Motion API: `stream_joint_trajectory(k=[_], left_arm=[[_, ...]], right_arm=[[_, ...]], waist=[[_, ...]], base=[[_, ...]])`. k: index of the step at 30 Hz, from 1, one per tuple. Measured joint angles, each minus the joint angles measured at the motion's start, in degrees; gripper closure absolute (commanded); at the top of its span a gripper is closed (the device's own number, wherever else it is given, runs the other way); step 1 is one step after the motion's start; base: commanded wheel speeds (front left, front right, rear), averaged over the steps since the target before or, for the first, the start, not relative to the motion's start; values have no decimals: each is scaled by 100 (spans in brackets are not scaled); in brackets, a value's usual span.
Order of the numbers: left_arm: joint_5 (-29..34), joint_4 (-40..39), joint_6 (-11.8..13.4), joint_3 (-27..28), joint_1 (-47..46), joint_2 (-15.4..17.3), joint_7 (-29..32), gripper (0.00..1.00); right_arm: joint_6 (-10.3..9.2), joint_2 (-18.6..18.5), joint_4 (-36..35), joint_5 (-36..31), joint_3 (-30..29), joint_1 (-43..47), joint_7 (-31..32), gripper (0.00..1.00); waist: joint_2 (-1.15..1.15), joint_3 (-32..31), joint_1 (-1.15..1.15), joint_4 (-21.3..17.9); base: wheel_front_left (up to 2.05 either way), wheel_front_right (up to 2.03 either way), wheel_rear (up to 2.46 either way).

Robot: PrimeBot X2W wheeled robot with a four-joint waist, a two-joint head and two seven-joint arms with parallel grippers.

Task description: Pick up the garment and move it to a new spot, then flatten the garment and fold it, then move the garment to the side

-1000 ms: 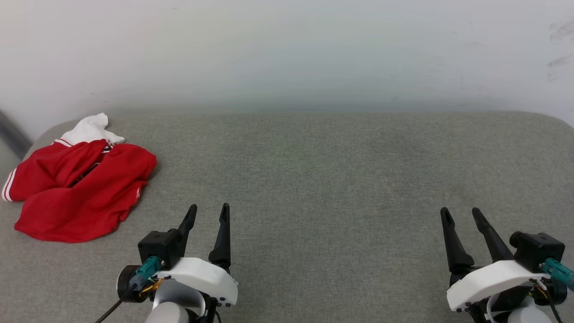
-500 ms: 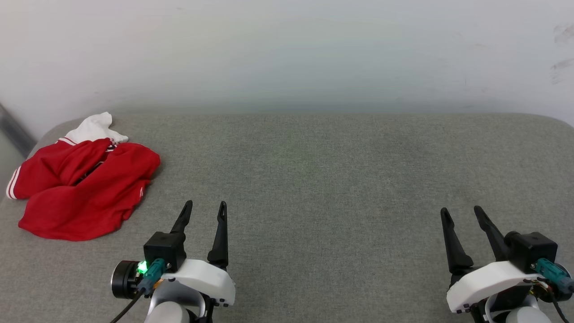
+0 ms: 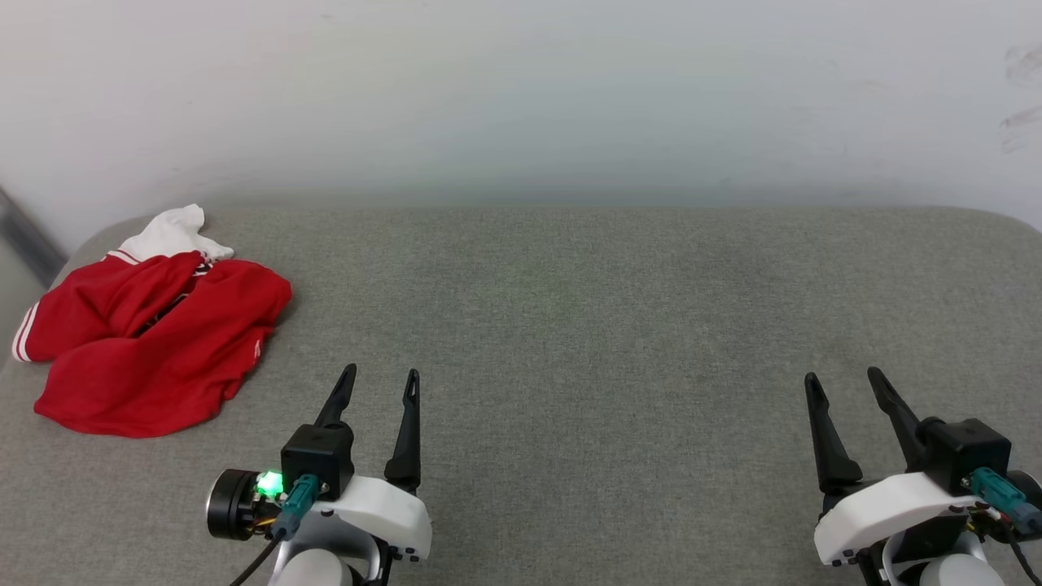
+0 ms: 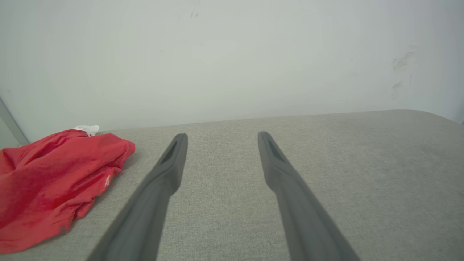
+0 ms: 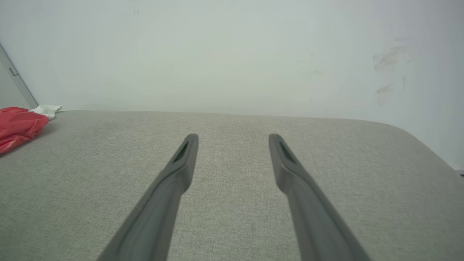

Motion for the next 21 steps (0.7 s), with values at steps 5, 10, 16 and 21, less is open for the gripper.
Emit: stream_joint_trajectory(k=[5,10,16,21], left_arm=[[121,37,-34,25,-5,-36,-48,0],[202,109,-48,42,-20,-78,-75,0],[134,169,-97,88,-57,-109,-75,0],[102,176,-100,138,-93,-123,-75,0]], right_arm=[[0,16,-51,-180,-14,1,-22,0],[0,35,-81,-274,-23,4,-40,0],[0,64,-137,-266,-62,41,-16,0],[0,97,-204,-255,-49,61,-15,0]], waist=[[0,-3,0,15],[0,-13,0,44],[0,-12,0,118],[0,1,0,240]], base=[[0,0,0],[0,0,0],[0,0,0],[0,0,0]])
